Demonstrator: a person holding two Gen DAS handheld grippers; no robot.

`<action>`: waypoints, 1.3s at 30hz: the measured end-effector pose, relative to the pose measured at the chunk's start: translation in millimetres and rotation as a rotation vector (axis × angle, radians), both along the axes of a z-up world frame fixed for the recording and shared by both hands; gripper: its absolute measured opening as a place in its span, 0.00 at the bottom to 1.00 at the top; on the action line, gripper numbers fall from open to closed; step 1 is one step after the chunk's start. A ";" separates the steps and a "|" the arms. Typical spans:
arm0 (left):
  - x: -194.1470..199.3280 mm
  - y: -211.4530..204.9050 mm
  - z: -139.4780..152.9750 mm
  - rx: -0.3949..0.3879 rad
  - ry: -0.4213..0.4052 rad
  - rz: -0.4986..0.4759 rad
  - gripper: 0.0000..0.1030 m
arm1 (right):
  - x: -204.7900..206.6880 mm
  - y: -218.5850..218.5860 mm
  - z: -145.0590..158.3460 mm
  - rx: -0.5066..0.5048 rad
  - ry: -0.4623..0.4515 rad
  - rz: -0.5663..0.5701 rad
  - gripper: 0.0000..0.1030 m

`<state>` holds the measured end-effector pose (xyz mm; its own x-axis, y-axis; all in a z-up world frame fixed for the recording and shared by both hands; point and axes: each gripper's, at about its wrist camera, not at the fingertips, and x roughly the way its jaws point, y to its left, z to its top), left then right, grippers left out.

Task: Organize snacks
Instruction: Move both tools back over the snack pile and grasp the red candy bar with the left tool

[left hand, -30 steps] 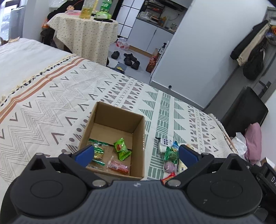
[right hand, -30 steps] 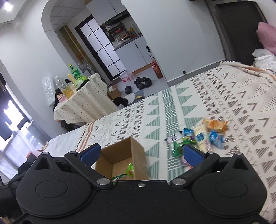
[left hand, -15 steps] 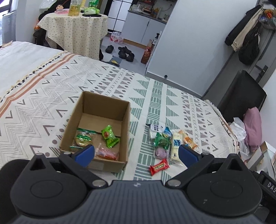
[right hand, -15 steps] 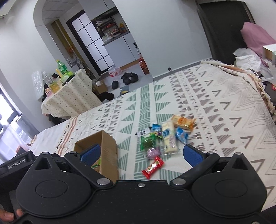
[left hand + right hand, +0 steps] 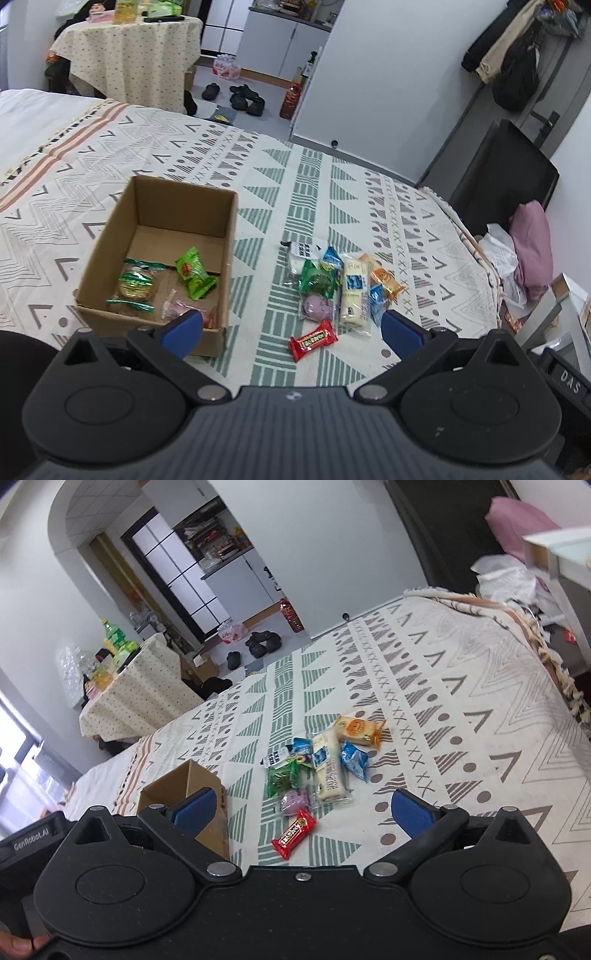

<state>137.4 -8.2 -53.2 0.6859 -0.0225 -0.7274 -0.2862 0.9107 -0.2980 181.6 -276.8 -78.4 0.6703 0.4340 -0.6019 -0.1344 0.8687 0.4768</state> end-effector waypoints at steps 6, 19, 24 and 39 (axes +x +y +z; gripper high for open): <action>17.8 -14.1 -19.8 -0.010 0.018 -0.035 0.98 | 11.9 -6.4 -16.1 0.074 0.027 -0.022 0.98; 59.3 -45.4 -81.9 -0.007 0.111 -0.088 0.92 | 45.8 -17.1 -45.6 0.121 0.081 -0.095 0.92; 73.1 -51.5 -102.0 -0.011 0.151 -0.103 0.87 | 65.7 -19.8 -60.1 0.115 0.122 -0.115 0.87; 117.3 -58.8 -149.4 0.018 0.241 -0.117 0.79 | 113.4 -16.1 -96.7 0.118 0.229 -0.104 0.77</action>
